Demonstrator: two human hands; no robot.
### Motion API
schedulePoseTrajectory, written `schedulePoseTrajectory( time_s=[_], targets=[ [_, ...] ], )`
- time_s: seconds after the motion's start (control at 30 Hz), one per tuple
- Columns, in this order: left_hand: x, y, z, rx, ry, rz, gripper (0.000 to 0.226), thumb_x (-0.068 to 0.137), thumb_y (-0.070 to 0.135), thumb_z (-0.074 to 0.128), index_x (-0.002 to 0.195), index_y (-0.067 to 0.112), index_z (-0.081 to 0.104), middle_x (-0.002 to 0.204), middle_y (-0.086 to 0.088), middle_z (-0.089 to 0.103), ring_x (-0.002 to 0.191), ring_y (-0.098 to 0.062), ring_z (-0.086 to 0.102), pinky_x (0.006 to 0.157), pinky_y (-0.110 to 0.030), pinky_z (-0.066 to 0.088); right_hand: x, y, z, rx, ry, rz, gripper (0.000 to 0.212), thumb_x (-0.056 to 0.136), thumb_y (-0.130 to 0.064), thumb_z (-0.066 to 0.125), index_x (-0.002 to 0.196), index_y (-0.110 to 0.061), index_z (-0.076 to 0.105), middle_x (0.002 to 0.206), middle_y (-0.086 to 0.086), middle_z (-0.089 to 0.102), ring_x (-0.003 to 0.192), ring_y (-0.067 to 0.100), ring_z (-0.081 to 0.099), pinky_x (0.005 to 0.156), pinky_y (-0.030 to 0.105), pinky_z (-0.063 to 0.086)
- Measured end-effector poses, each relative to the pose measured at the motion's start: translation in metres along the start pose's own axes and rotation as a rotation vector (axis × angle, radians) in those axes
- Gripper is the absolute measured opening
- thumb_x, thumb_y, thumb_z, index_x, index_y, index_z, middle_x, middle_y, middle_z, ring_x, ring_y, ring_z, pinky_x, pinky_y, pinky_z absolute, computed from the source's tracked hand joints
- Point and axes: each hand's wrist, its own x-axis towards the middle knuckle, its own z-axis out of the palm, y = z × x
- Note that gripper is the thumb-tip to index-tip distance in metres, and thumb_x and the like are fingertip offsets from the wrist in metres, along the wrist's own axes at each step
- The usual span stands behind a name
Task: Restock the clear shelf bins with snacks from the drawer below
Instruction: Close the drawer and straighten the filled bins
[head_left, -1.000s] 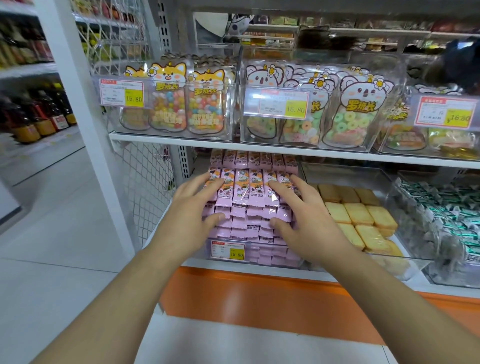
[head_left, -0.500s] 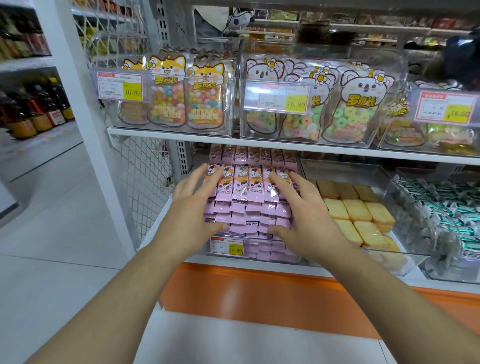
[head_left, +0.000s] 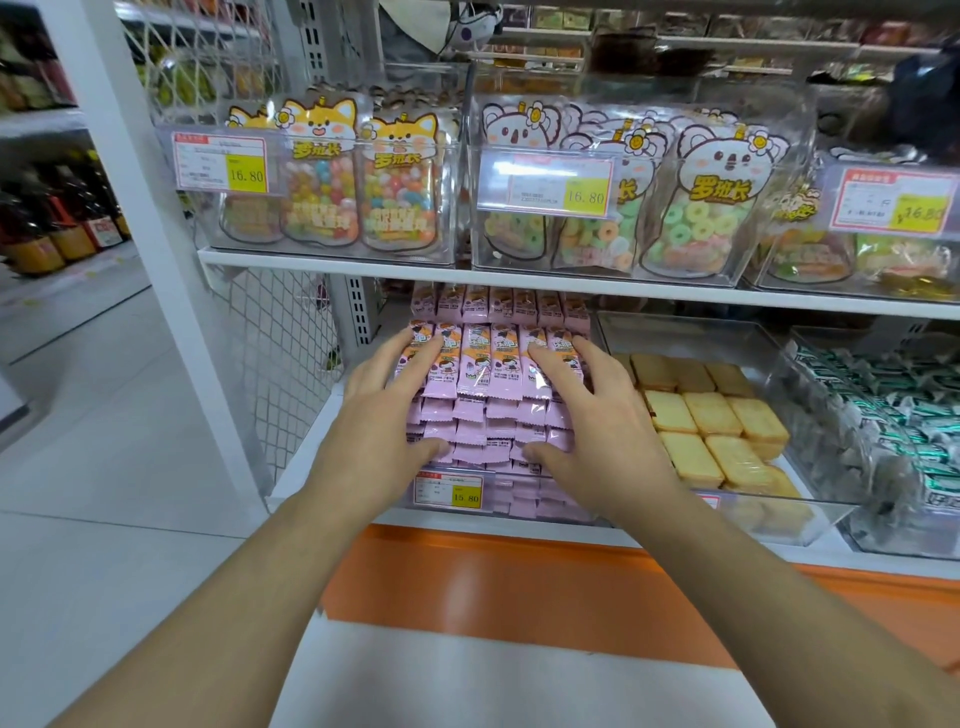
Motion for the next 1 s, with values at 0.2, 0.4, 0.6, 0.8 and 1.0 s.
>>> schedulePoseTrajectory(
  time_s=[0.2,0.4,0.6,0.8,1.0],
  targets=[
    [-0.001,0.009,-0.009,0.029,-0.026,0.037,0.121,0.069,0.041,0.093,0.160,0.052,0.015,0.167,0.025,-0.002,0.156,-0.012,0.002,0.125,-0.044,0.021,-0.006,0.003,-0.008,0.026,-0.031,0.022,0.115,0.080,-0.053,0.086,0.162,-0.050,0.005,0.172,0.002,0.006,0.159,0.024,0.006,0.124,0.047,0.029],
    [-0.005,0.033,-0.009,0.084,-0.050,0.178,0.106,0.077,0.045,0.083,0.160,0.052,0.017,0.169,0.022,-0.005,0.157,-0.013,-0.004,0.124,-0.038,0.008,-0.013,0.016,-0.019,0.088,-0.086,0.082,0.109,0.086,-0.052,0.078,0.159,-0.057,-0.003,0.172,-0.006,0.008,0.159,0.020,0.011,0.123,0.048,0.034],
    [-0.004,0.045,0.007,0.124,-0.069,0.219,0.096,0.083,0.049,0.072,0.161,0.048,0.017,0.169,0.016,0.005,0.157,-0.016,0.001,0.127,-0.039,0.004,-0.011,0.019,-0.018,0.202,-0.151,0.058,0.098,0.091,-0.043,0.073,0.158,-0.059,0.003,0.171,-0.010,0.013,0.157,0.020,0.021,0.119,0.045,0.038],
    [-0.001,0.049,0.012,0.152,-0.050,0.173,0.086,0.084,0.049,0.066,0.160,0.044,0.026,0.165,0.016,0.021,0.154,-0.017,0.010,0.119,-0.025,-0.010,-0.010,0.021,-0.021,0.227,-0.163,0.056,0.097,0.091,-0.041,0.072,0.155,-0.062,0.003,0.171,-0.009,0.012,0.157,0.020,0.019,0.119,0.045,0.038],
    [-0.002,0.058,0.012,0.150,-0.047,0.169,0.076,0.086,0.059,0.053,0.157,0.041,0.034,0.163,0.015,0.028,0.153,-0.017,0.016,0.126,-0.039,0.008,-0.014,0.024,-0.027,0.248,-0.184,0.050,0.095,0.095,-0.045,0.068,0.156,-0.064,-0.002,0.174,-0.006,0.006,0.160,0.015,0.005,0.126,0.041,0.026]
  ],
)
